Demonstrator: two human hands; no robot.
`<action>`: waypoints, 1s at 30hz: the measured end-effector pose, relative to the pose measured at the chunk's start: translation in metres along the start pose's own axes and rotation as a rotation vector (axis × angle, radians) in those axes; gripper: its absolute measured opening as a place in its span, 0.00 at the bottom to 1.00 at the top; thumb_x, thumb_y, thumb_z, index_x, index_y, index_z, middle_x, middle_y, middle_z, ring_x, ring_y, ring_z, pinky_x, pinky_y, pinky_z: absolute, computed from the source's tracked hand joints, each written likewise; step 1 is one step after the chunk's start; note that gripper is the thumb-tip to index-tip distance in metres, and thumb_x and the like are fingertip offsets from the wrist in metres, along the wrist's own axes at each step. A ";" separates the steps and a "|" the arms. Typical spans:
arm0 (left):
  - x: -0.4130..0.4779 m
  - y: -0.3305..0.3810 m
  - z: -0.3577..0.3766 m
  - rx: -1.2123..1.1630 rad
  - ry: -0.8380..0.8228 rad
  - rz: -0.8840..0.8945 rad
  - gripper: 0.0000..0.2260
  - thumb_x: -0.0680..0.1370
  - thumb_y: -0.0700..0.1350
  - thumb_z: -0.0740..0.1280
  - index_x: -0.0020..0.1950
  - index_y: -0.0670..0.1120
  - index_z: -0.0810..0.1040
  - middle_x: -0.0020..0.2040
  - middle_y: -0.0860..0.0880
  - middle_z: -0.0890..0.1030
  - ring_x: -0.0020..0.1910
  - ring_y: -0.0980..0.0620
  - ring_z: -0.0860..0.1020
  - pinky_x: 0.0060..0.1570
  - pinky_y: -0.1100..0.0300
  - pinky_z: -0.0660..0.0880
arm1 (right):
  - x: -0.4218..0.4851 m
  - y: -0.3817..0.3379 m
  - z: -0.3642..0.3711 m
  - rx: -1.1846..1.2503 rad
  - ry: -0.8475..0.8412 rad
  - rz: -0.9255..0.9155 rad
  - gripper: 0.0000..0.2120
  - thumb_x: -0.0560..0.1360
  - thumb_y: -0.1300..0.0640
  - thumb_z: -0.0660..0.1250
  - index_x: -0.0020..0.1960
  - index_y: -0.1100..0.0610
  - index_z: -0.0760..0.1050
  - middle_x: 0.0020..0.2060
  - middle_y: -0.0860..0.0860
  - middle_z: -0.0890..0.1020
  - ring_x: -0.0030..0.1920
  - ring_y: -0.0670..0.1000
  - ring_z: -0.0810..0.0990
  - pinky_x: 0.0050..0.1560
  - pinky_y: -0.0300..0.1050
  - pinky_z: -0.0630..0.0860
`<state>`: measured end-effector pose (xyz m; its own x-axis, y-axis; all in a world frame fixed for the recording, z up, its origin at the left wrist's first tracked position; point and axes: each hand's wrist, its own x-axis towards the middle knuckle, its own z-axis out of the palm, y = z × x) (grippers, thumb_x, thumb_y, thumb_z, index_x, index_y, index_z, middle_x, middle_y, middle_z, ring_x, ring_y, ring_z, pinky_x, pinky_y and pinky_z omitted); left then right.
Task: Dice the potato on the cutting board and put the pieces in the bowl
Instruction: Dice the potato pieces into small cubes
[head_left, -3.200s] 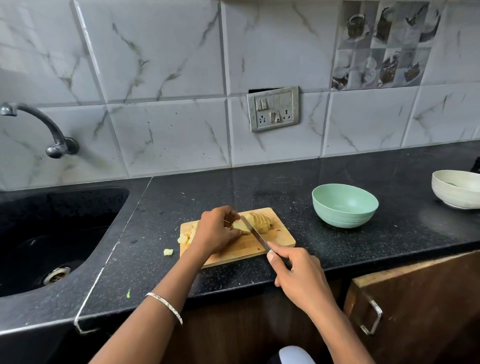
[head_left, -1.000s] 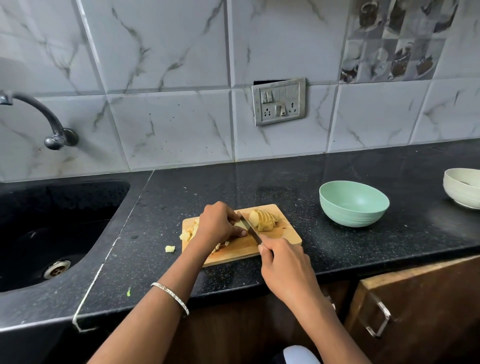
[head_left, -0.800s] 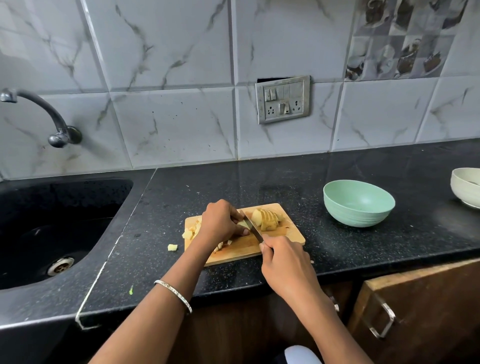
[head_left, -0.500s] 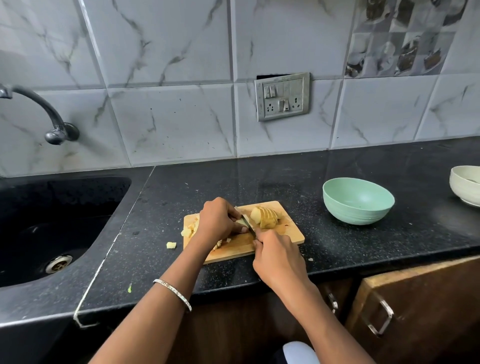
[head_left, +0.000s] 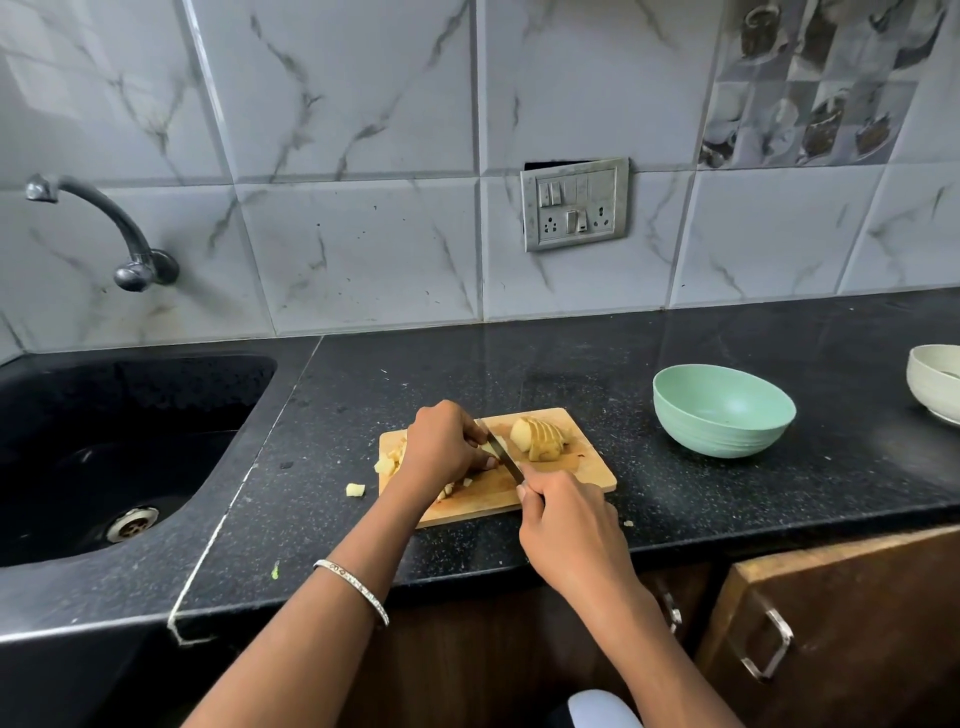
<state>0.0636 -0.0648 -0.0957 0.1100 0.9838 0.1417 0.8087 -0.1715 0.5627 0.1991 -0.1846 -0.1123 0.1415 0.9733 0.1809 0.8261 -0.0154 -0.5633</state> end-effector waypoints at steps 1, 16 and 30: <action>0.000 0.000 -0.001 -0.006 -0.004 -0.006 0.13 0.68 0.46 0.80 0.51 0.46 0.86 0.43 0.49 0.85 0.40 0.54 0.82 0.49 0.56 0.81 | 0.001 0.000 0.000 -0.010 -0.005 0.005 0.13 0.84 0.49 0.58 0.59 0.53 0.78 0.53 0.53 0.82 0.53 0.60 0.81 0.42 0.47 0.70; -0.002 0.000 -0.006 -0.067 -0.031 -0.058 0.13 0.66 0.45 0.81 0.48 0.47 0.86 0.38 0.51 0.85 0.39 0.54 0.83 0.49 0.55 0.81 | 0.012 -0.002 0.005 -0.010 -0.041 0.009 0.15 0.83 0.49 0.59 0.67 0.48 0.76 0.57 0.52 0.81 0.56 0.59 0.79 0.45 0.47 0.71; -0.009 0.004 -0.009 -0.018 0.017 -0.059 0.07 0.69 0.44 0.79 0.46 0.47 0.87 0.36 0.53 0.83 0.38 0.55 0.82 0.50 0.55 0.81 | 0.002 -0.005 0.001 0.029 0.011 -0.029 0.15 0.84 0.50 0.59 0.67 0.47 0.77 0.55 0.50 0.83 0.55 0.57 0.81 0.45 0.47 0.74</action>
<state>0.0605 -0.0744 -0.0878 0.0526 0.9912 0.1216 0.8031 -0.1144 0.5847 0.1948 -0.1826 -0.1104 0.1241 0.9706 0.2061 0.8136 0.0193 -0.5811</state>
